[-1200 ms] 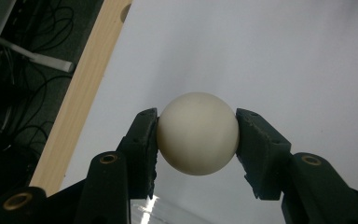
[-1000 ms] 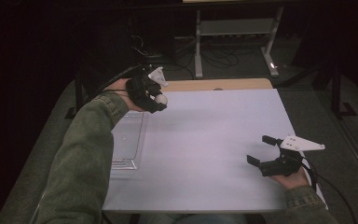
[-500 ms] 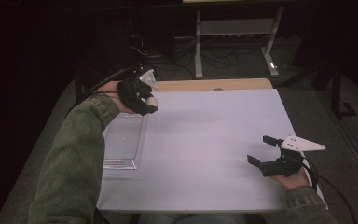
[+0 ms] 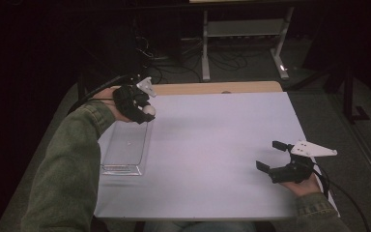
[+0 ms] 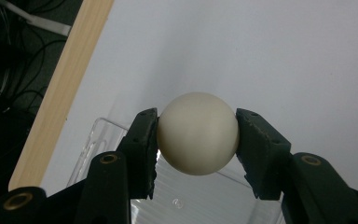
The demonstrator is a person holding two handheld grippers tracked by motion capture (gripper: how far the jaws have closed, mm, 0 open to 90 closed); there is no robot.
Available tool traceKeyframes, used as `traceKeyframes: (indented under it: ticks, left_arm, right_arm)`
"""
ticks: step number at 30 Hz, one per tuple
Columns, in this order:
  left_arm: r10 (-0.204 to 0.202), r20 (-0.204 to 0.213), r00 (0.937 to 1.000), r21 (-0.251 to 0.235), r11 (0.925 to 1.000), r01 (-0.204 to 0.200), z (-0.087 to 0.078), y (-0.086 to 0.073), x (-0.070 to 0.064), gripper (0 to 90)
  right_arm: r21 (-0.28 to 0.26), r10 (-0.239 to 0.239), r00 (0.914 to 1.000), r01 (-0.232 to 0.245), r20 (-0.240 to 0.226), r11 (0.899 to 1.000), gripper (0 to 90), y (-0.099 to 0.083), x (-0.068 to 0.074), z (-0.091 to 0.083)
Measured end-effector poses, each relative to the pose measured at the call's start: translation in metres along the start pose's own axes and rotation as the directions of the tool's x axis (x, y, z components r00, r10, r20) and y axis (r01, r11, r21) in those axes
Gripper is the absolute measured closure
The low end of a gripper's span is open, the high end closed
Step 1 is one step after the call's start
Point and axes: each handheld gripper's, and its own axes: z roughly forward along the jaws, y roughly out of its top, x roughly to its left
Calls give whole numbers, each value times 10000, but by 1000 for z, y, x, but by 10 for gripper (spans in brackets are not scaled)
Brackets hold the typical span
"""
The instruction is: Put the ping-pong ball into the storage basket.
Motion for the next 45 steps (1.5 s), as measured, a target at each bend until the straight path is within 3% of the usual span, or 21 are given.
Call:
traceKeyframes:
  ticks: [11, 18, 32, 45]
  left_arm:
    - [-215, 21, 9998, 406, 9989, 214, -2, -17, 4, 509]
    - [-406, 21, 9992, 342, 9986, 405, -6, -24, 5, 509]
    - [-371, 100, 9993, 865, 9956, 361, -6, -34, 3, 509]
    - [-700, 155, 9974, 963, 9930, 682, -6, -53, 2, 509]
  right_arm:
    - [56, -25, 10000, 25, 16, 10000, 0, 0, 0, 1]
    - [76, -8, 10000, 8, -1, 10000, 0, -1, 1, 2]
    - [72, 10, 10000, -10, -28, 10000, 0, -1, 1, 1]
    - [65, 12, 10000, -12, -64, 10000, 0, -1, 1, 1]
